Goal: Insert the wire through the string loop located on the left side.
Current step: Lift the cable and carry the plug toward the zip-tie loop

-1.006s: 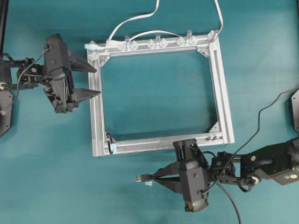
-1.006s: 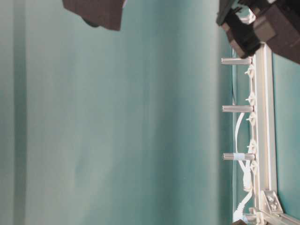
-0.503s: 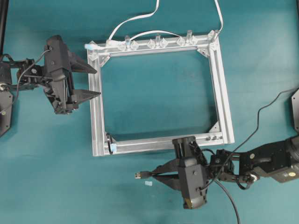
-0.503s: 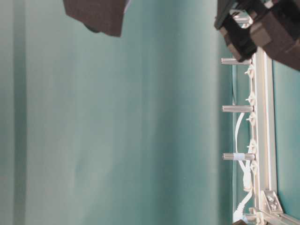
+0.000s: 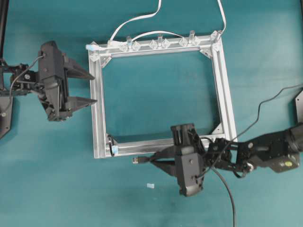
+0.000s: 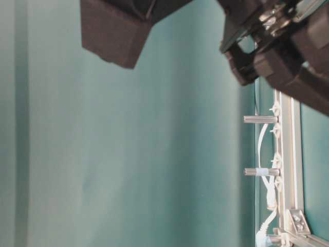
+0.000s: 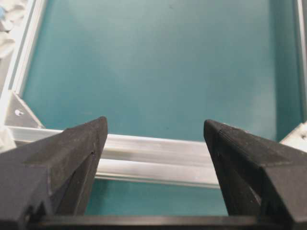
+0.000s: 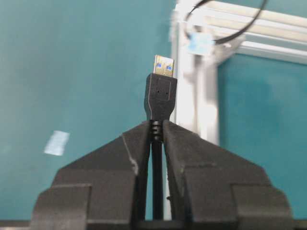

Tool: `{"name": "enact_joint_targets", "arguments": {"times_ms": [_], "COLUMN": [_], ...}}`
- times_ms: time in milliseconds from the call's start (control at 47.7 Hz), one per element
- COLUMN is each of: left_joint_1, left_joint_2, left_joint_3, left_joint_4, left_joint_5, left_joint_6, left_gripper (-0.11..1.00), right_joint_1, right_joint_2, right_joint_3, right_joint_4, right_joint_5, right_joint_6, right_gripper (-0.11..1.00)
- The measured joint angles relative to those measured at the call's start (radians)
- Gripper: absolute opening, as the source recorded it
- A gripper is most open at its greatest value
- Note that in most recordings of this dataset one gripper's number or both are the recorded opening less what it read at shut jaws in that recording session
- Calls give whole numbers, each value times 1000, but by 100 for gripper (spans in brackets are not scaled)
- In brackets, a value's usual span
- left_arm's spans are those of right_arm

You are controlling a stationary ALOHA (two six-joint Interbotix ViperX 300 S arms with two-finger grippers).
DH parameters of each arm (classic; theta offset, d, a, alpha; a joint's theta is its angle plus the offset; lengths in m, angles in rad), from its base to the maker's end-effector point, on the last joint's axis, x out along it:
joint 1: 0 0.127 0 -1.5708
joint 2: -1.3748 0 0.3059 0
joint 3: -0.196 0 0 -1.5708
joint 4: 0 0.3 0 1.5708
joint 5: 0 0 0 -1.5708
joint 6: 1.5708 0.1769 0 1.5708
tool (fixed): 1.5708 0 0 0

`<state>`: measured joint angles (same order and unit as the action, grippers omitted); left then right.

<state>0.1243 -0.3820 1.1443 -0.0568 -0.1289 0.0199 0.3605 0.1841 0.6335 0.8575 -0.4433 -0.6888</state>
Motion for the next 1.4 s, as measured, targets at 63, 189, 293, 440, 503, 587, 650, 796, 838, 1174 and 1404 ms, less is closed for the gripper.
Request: {"name": "enact_joint_targets", "arguments": {"times_ms": [63,189,293,440,503,587,650,796,838,1174,1404], "left_joint_1": [-15,-51,-89,-133,-150,-172,-186,-202,-207,-221,-229], "left_joint_2": [-6,-18,-25,-32,-35,-40,-46,-61,-66,-100,-103], "left_joint_3": [3,3,6,12,14,15,15,15,15,15,15], "left_joint_4": [0,-2,-2,-2,0,-2,-2,0,-2,0,-2], "left_joint_5": [14,38,57,80,89,103,112,130,135,164,176], "left_joint_6": [0,-6,-21,-31,-31,-31,-32,-32,-32,-32,-34], "left_gripper": [81,81,81,81,81,81,81,81,81,81,81], "right_joint_1": [-14,-44,-60,-75,-80,-81,-84,-91,-92,-104,-106], "right_joint_2": [-6,-14,-15,-15,-17,-15,-15,-15,-15,-15,-15], "right_joint_3": [2,2,0,2,2,5,5,6,6,6,8], "right_joint_4": [-3,-20,-31,-43,-51,-61,-69,-84,-91,-112,-115], "right_joint_5": [18,52,67,72,72,72,72,72,72,72,72], "right_joint_6": [-18,-51,-64,-67,-67,-67,-67,-67,-67,-69,-71], "right_gripper": [10,10,10,10,10,10,10,10,10,10,10]}}
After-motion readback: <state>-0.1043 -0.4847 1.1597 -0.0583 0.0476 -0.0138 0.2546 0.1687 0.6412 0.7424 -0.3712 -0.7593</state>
